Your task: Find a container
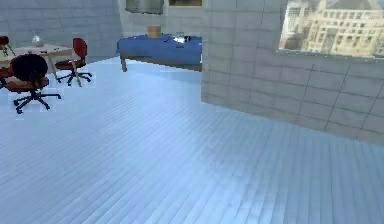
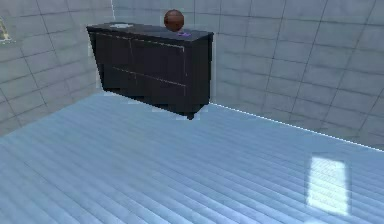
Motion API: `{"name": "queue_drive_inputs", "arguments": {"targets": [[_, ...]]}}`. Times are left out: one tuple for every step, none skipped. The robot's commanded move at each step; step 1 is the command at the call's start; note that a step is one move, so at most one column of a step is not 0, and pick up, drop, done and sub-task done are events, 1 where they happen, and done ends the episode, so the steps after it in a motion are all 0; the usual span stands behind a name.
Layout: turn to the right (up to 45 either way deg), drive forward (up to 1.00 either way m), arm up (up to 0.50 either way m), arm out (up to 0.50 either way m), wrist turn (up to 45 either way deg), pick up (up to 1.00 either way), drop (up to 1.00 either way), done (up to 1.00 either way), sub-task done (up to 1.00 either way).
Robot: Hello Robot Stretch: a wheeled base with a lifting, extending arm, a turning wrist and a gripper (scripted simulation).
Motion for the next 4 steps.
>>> {"name": "queue_drive_inputs", "arguments": {"targets": [[-24.0, 0.00, 0.00, 0.00, 0.0, 0.00, 0.00, 0.00, 0.00], [0.0, 0.70, 0.00, 0.00, 0.0, 0.00, 0.00, 0.00, 0.00], [-30.0, 0.00, 0.00, 0.00, 0.0, 0.00, 0.00, 0.00, 0.00], [0.0, 1.00, 0.00, 0.00, 0.0, 0.00, 0.00, 0.00, 0.00]]}}
